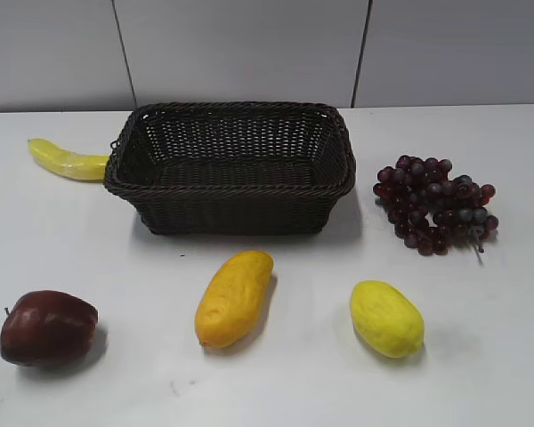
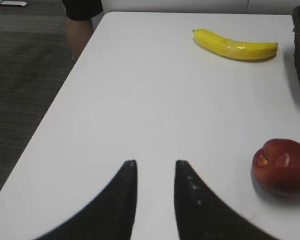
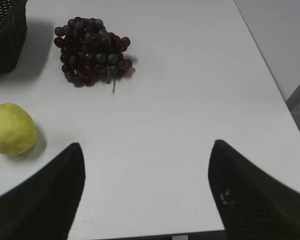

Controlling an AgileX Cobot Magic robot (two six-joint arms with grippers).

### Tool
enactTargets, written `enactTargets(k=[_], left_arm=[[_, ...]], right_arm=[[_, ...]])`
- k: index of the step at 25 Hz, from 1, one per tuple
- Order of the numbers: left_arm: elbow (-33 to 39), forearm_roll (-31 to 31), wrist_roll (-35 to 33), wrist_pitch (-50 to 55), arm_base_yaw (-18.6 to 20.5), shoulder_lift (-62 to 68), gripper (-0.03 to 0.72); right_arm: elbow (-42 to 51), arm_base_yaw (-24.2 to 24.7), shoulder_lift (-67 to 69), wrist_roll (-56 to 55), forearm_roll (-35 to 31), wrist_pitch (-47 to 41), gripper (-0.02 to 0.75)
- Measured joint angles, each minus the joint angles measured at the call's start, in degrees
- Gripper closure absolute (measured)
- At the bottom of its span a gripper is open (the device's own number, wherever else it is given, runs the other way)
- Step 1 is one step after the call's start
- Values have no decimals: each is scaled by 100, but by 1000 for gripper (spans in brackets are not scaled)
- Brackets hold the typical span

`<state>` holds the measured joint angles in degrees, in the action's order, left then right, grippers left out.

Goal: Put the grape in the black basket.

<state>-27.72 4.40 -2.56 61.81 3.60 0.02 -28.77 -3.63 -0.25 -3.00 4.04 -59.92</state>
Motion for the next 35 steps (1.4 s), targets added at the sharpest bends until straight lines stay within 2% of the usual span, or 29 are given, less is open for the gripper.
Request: enactTargets(k=[22, 35], left_arm=[[0, 0, 0, 0, 0, 0, 460], [0, 0, 0, 0, 0, 0, 460]], right_arm=[[0, 0, 19, 1, 85, 23, 157], [-388, 0, 2443, 1, 28, 861, 195]])
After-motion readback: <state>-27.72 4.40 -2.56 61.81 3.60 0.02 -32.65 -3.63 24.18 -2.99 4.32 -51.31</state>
